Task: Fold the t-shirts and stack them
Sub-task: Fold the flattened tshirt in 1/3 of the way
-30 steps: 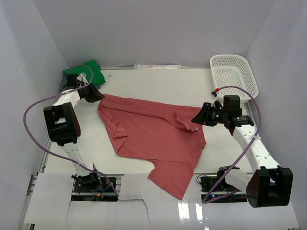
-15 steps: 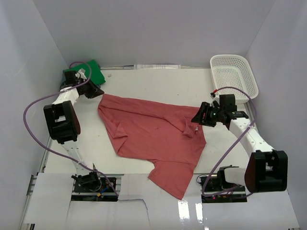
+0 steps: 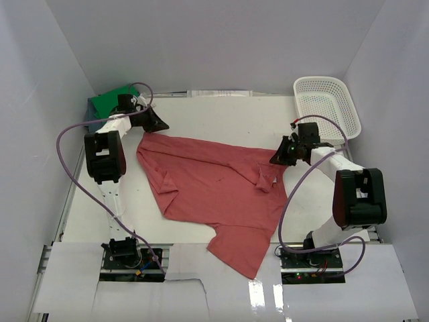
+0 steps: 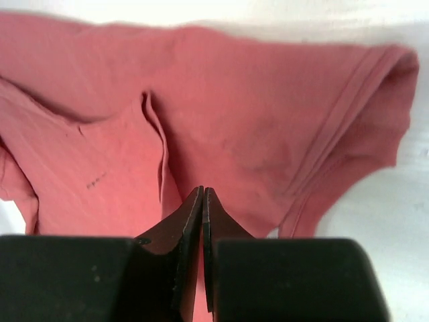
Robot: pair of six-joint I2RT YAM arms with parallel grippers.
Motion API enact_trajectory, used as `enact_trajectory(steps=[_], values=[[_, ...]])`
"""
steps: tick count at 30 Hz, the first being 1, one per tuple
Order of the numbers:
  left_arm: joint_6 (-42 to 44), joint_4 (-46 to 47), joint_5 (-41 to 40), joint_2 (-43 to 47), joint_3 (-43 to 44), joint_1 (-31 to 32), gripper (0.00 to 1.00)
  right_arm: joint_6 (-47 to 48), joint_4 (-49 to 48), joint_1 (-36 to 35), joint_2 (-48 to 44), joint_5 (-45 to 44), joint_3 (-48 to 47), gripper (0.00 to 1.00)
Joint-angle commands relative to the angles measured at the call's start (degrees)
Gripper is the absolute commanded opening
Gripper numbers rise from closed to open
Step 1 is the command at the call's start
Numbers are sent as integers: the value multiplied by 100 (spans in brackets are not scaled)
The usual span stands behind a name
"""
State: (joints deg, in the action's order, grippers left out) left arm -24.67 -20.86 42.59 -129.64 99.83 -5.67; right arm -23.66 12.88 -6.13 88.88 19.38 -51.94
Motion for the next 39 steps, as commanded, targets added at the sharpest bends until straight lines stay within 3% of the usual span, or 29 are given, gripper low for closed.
enact_trajectory(steps=[1,16,39], values=[[164,-172,259,9,203,22,0,-16,-278,7,226,-153,-421,8],[392,-216,417,616,-596,145,0,72,-348,7,1034,-189,-580,8],[559,-515,-180,36,-430,295,0,116,-330,7,2211,-294,-1502,8]])
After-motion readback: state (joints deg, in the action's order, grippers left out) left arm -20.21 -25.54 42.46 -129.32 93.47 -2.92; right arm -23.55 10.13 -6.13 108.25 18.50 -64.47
